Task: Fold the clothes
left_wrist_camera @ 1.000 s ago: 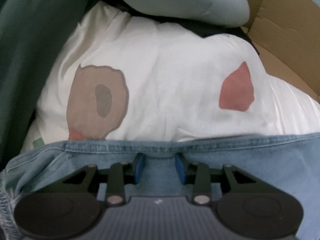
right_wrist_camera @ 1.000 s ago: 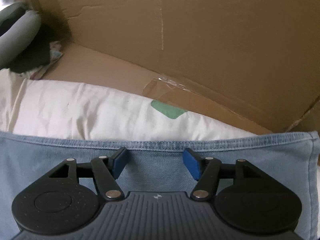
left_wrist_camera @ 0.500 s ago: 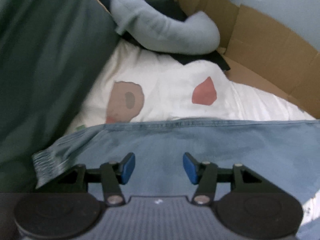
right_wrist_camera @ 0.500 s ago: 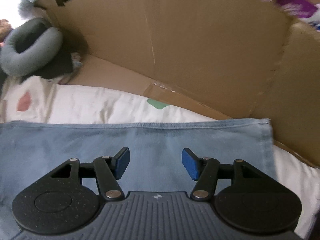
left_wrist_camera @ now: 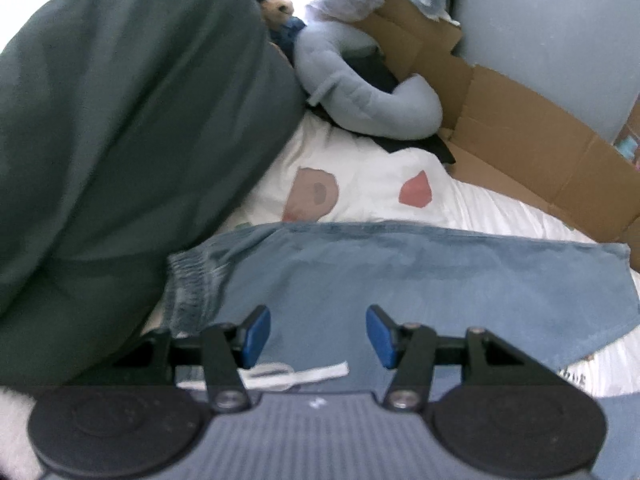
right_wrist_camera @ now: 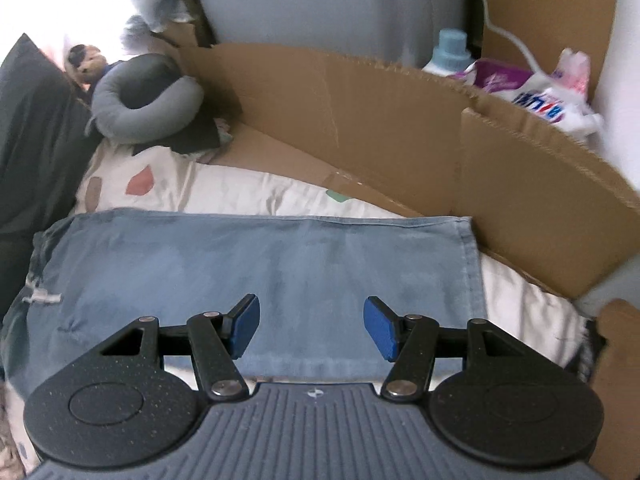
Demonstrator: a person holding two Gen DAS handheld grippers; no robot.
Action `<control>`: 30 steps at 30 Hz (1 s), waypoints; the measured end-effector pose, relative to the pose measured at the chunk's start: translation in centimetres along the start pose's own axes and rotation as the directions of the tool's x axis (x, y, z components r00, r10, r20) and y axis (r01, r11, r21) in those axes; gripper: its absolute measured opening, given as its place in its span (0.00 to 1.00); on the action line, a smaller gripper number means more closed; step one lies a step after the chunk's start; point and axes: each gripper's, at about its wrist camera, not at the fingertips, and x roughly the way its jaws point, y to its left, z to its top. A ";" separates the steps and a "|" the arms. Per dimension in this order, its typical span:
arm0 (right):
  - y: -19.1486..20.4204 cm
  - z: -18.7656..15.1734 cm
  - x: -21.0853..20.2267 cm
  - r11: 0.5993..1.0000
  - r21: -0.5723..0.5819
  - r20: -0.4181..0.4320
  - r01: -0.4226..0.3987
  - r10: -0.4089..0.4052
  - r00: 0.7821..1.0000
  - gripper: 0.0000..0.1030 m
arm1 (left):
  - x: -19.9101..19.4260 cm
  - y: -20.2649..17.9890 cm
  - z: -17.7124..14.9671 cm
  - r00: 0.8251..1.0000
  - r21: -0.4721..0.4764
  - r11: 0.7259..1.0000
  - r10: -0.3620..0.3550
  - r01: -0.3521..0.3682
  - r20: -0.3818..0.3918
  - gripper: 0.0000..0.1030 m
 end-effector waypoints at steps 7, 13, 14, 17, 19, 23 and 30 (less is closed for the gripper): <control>-0.4 -5.1 -7.9 0.998 0.056 0.045 0.007 -0.009 0.999 0.63 | -4.4 4.0 -4.1 1.000 0.021 1.000 0.004 -0.004 0.019 0.55; -0.4 -11.0 -13.4 0.995 0.084 0.063 0.049 -0.054 0.997 0.63 | -7.4 7.0 -7.2 0.999 0.047 0.998 0.033 -0.034 0.021 0.55; -0.3 -11.9 -14.1 0.994 0.095 0.067 0.058 -0.065 0.996 0.64 | -7.6 7.4 -7.6 0.999 0.044 0.998 0.039 -0.039 0.022 0.55; -0.2 -14.4 -16.2 0.988 0.134 0.080 0.082 -0.093 0.992 0.63 | -8.3 8.6 -9.0 0.999 0.023 0.999 0.044 -0.045 0.025 0.55; -0.1 -16.0 -17.4 0.983 0.151 0.084 0.103 -0.116 0.990 0.64 | -8.5 9.1 -10.0 0.999 -0.012 1.000 0.029 -0.029 0.027 0.55; -0.3 -18.8 -18.4 0.978 0.176 0.071 0.114 -0.128 0.989 0.64 | -8.4 9.5 -12.6 1.000 -0.080 0.997 0.008 -0.007 0.015 0.55; -1.6 -24.6 -16.7 0.966 0.236 0.032 0.102 -0.113 0.993 0.64 | -8.0 8.7 -17.2 1.000 -0.134 0.991 -0.003 0.000 -0.021 0.59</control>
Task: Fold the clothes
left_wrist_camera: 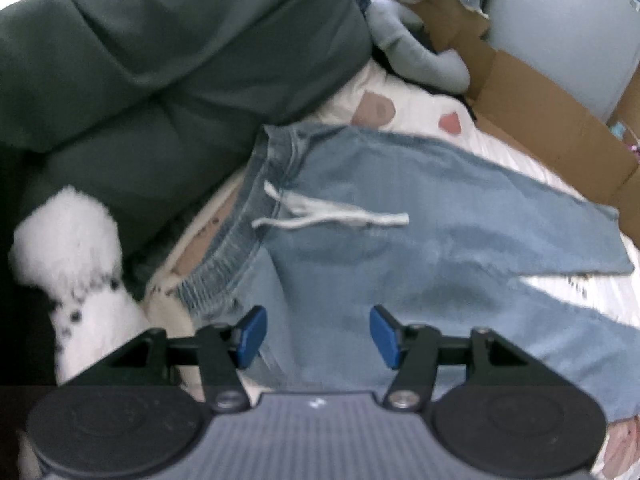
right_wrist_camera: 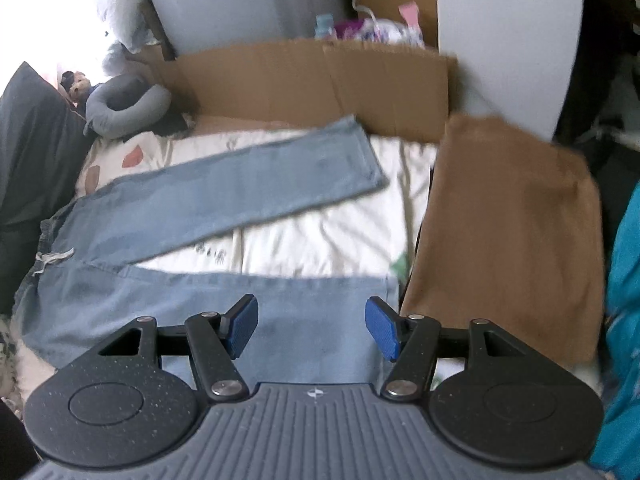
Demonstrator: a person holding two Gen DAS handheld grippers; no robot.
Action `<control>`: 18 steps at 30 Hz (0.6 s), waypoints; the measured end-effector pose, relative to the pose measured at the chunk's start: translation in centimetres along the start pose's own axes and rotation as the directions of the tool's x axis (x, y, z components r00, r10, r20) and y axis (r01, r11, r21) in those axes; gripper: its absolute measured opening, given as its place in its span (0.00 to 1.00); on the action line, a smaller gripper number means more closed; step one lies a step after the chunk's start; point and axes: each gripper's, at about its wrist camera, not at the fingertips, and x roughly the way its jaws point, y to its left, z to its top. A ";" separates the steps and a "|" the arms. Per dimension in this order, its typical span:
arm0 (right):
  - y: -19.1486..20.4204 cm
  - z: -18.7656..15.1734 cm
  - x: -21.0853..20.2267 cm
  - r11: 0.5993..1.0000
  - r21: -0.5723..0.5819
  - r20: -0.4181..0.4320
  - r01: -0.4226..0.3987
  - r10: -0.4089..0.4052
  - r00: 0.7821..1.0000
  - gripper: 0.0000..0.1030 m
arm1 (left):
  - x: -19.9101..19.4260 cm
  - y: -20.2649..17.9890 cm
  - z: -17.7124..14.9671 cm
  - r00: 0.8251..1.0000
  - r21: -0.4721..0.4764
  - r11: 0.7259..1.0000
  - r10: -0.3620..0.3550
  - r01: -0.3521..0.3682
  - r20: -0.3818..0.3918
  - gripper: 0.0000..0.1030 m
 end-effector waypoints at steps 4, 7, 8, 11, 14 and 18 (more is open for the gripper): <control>-1.6 -3.7 2.1 0.997 0.081 -0.038 0.001 0.002 0.999 0.64 | -0.1 -0.1 -1.8 1.000 -0.054 0.998 0.020 -0.021 -0.003 0.59; -2.8 -6.4 3.7 0.989 0.147 -0.070 -0.008 0.019 0.997 0.64 | 0.2 -0.3 -3.1 0.999 -0.093 0.995 0.024 -0.026 -0.024 0.67; -3.3 -7.2 4.2 0.985 0.174 -0.079 -0.016 0.030 0.996 0.64 | 0.4 -0.5 -3.6 0.999 -0.100 0.995 0.021 -0.025 -0.034 0.70; -4.4 -9.9 5.5 0.967 0.251 -0.101 -0.035 0.062 0.993 0.64 | 1.2 -1.6 -5.0 0.998 -0.115 0.993 0.000 -0.007 -0.061 0.73; -5.2 -12.4 6.8 0.951 0.305 -0.106 -0.040 0.076 0.991 0.64 | 2.5 -2.8 -6.5 0.995 -0.130 0.991 -0.010 -0.003 -0.094 0.75; -6.2 -15.2 8.3 0.915 0.398 -0.089 -0.057 0.101 0.991 0.64 | 4.2 -4.0 -8.4 0.991 -0.167 0.986 -0.039 0.017 -0.131 0.76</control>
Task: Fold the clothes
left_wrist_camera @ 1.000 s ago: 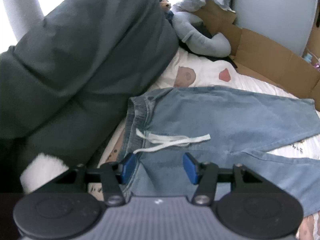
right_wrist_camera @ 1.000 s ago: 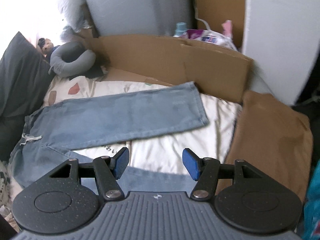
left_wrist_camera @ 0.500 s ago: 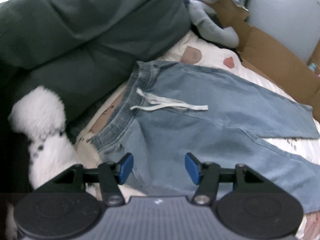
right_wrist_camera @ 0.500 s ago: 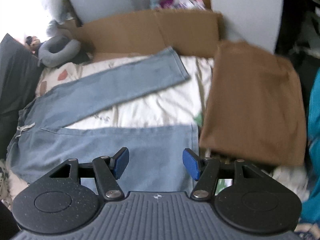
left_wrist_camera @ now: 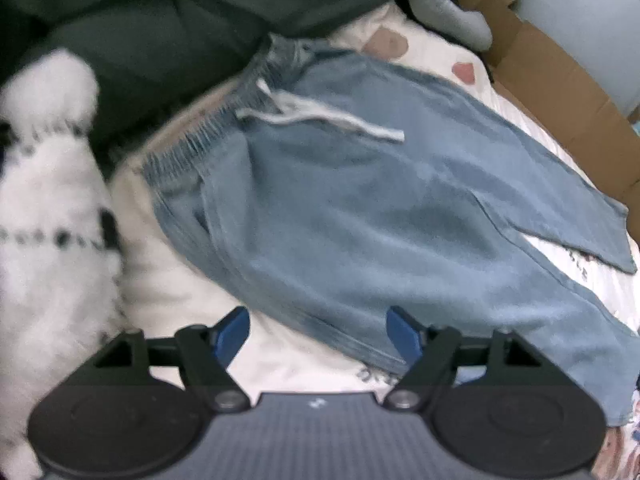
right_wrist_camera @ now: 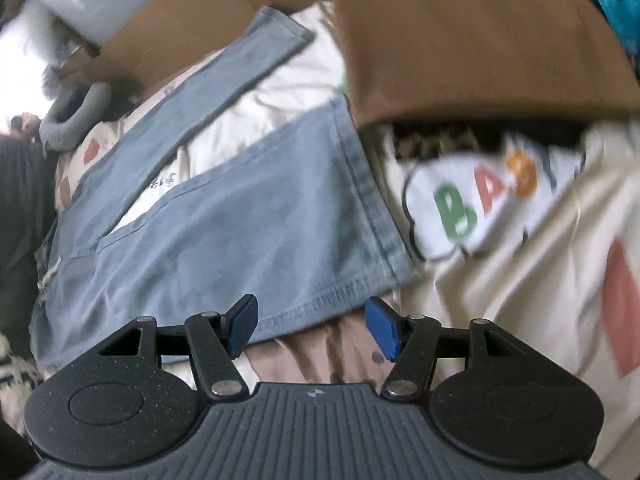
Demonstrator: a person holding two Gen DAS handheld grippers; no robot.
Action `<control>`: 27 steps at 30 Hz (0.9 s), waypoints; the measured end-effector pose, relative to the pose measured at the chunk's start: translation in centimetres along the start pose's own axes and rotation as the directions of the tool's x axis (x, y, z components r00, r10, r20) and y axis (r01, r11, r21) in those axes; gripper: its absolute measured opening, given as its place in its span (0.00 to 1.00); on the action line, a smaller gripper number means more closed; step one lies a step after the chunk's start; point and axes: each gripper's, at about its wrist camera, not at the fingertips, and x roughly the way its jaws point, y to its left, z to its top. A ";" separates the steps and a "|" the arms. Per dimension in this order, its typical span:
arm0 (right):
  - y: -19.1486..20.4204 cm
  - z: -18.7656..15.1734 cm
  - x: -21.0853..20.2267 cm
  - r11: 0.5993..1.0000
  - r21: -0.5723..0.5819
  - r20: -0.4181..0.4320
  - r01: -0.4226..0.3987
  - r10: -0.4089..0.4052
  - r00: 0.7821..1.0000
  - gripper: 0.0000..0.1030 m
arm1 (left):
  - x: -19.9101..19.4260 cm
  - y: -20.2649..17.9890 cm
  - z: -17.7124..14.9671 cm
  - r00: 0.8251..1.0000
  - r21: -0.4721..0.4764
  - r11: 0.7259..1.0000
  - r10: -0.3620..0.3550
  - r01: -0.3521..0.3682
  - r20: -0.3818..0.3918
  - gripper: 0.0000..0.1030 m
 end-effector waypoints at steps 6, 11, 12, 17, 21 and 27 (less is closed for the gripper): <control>-1.8 -1.2 2.2 0.991 0.120 0.012 -0.065 0.064 0.998 0.63 | 2.7 -1.4 -1.8 0.998 -0.020 1.000 -0.022 0.020 -0.059 0.78; -3.1 -1.2 4.0 0.975 0.198 0.036 -0.103 0.098 0.995 0.62 | 4.4 -1.8 -2.5 0.995 -0.075 0.997 -0.029 0.022 -0.097 0.78; -3.3 -1.1 4.4 0.973 0.204 0.039 -0.107 0.102 0.994 0.62 | 4.8 -2.0 -2.7 0.993 -0.068 0.998 -0.025 0.017 -0.112 0.78; -4.2 -1.0 5.7 0.951 0.274 0.078 -0.146 0.130 0.989 0.50 | 6.2 -2.9 -3.1 0.988 -0.022 1.000 0.001 -0.005 -0.157 0.78; -4.1 -0.2 5.0 0.938 0.289 0.121 -0.191 0.162 0.979 0.30 | 6.5 -3.0 -3.2 0.987 -0.034 0.999 -0.003 -0.002 -0.163 0.78; -3.9 0.7 4.1 0.921 0.302 0.163 -0.247 0.205 0.965 0.28 | 6.5 -3.3 -2.8 0.985 -0.045 0.999 -0.026 0.018 -0.169 0.78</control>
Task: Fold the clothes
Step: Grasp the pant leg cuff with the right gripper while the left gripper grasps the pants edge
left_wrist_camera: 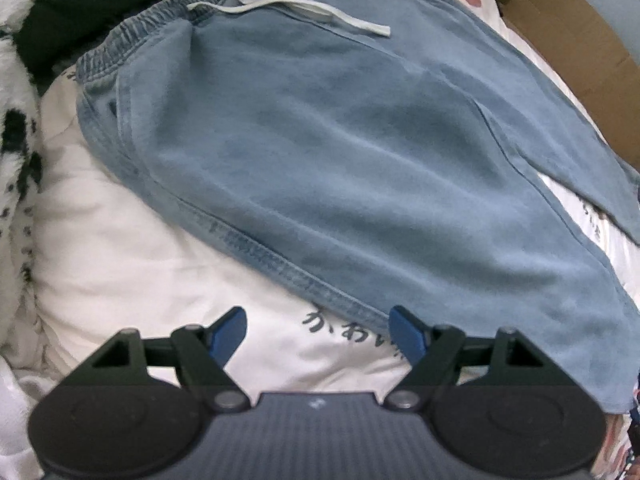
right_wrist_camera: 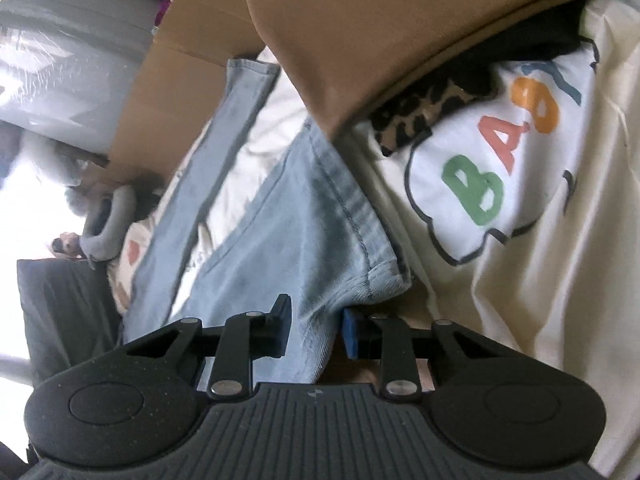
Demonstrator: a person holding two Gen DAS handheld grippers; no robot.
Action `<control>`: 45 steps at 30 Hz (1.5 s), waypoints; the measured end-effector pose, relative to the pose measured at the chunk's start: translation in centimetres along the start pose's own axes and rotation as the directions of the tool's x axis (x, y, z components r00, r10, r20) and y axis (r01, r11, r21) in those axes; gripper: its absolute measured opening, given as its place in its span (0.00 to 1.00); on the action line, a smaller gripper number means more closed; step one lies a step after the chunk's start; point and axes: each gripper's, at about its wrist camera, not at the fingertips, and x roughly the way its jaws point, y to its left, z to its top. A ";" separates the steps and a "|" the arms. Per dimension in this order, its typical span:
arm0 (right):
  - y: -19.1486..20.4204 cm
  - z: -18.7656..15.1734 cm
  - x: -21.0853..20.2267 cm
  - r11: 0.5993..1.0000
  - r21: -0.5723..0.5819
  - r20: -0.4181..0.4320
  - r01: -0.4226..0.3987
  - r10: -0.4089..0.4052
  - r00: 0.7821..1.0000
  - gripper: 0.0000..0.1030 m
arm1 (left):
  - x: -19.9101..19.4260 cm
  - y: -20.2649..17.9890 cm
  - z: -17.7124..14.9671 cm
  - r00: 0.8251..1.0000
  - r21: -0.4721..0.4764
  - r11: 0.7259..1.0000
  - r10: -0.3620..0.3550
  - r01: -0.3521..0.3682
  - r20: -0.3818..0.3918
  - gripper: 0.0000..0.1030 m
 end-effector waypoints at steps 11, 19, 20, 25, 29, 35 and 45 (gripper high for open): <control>-1.2 0.3 0.1 0.992 0.108 0.045 0.057 -0.063 0.997 0.03 | 0.7 0.8 0.3 0.997 -0.119 0.990 -0.074 0.077 0.027 0.77; 3.0 0.9 -3.1 0.989 -0.058 0.028 0.137 -0.135 0.990 0.02 | 2.0 3.4 -0.4 0.976 -0.298 0.931 -0.183 0.211 0.120 0.59; 3.5 1.0 -3.5 0.987 -0.078 0.023 0.143 -0.142 0.990 0.02 | 2.1 3.7 -0.5 0.974 -0.309 0.926 -0.187 0.218 0.129 0.55; 6.3 1.6 -5.3 0.974 -0.151 0.016 0.170 -0.170 0.985 0.02 | 2.6 5.5 -1.0 0.955 -0.380 0.880 -0.225 0.284 0.193 0.42; 8.1 1.5 -6.5 0.966 -0.177 0.031 0.191 -0.189 0.982 0.02 | 3.1 6.8 -1.5 0.952 -0.431 0.854 -0.216 0.292 0.217 0.35; 9.1 1.1 -8.0 0.961 -0.182 0.042 0.209 -0.205 0.978 0.02 | 2.8 8.0 -2.7 0.940 -0.471 0.820 -0.226 0.325 0.256 0.35; 11.0 0.6 -9.6 0.950 -0.212 0.050 0.228 -0.222 0.974 0.02 | 4.8 8.1 -1.7 0.940 -0.520 0.789 -0.216 0.328 0.266 0.33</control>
